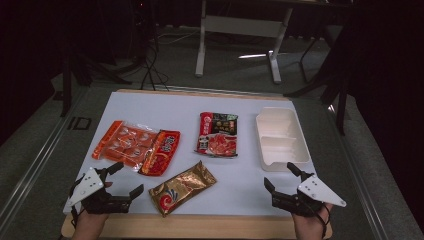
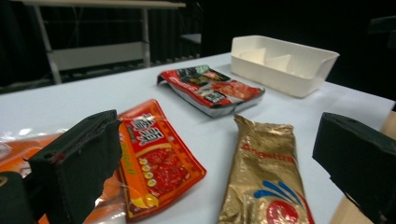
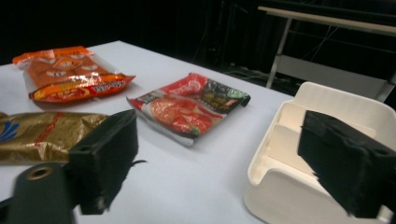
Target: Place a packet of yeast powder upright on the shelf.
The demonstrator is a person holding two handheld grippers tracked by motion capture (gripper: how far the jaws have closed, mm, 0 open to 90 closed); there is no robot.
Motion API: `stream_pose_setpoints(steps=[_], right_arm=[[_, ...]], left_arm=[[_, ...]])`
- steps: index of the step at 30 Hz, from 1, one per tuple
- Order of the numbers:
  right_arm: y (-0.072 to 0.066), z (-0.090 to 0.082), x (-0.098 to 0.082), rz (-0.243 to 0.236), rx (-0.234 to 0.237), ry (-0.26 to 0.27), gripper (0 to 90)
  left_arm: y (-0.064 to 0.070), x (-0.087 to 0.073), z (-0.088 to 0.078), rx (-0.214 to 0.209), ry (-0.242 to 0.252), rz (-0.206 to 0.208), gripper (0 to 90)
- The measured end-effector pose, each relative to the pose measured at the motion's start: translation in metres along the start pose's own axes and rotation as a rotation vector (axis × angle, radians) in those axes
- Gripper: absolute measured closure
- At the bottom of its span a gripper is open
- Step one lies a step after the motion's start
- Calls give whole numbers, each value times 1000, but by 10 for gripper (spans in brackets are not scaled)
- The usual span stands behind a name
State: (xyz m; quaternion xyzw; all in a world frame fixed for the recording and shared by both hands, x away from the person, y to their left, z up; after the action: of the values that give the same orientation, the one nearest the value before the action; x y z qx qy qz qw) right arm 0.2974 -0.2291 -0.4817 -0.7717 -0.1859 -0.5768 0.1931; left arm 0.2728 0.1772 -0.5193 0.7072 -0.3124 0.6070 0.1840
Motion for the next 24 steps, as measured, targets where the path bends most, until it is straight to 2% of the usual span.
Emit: stream_pose_setpoints(steps=[2, 4, 5, 6, 7, 9, 11, 15, 17, 18, 21, 23, 24], right_arm=[[1, -1, 2, -7, -7, 13, 132], [2, -3, 5, -21, 0, 27, 133], [2, -3, 6, -38, -3, 34, 133], [2, -3, 6, -38, -3, 34, 133], [2, -4, 6, -57, -7, 39, 133], [1, -3, 6, -42, 7, 24, 134], [-4, -3, 3, -17, 34, -22, 138], [-12, -5, 3, -6, 68, -30, 118], [-12, -5, 2, -4, 65, -39, 118], [-10, -4, 1, -8, 49, -46, 119], [-7, -4, -2, 37, 55, -59, 128], [-2, -3, -4, 37, 28, -72, 135], [-2, -3, -4, 52, 38, -75, 135]], left_arm=[[-1, 0, -2, 7, 3, 13, 12], [-1, 0, -2, 0, -2, 8, 12], [2, -2, -1, -29, -12, -3, 12], [2, -2, -1, -29, -12, -3, 12], [3, -2, -1, -44, -11, -10, 12], [5, 0, -1, -51, -11, -21, 12], [4, 1, -1, -47, -9, -19, 12], [2, 1, -1, -44, -27, -39, 12], [0, 1, -2, -45, -33, -50, 12], [0, 1, -3, -44, -29, -52, 12], [2, 1, -4, -52, -32, -65, 12], [3, -1, -3, -56, -47, -64, 12], [4, -1, -3, -60, -51, -59, 12]])
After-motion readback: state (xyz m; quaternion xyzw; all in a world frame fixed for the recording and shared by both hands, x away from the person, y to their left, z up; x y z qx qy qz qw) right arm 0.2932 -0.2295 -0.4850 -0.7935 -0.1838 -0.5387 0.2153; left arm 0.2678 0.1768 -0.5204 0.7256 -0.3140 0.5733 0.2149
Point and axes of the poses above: each handheld gripper's, and its own axes: z roughly forward along the jaws, x roughly out of its top, y roughly to its right, the point moved 10 cm from there along z, roughly forward along the jaws, and after that the axes turned 11 degrees about z, right-handed, at the moved point
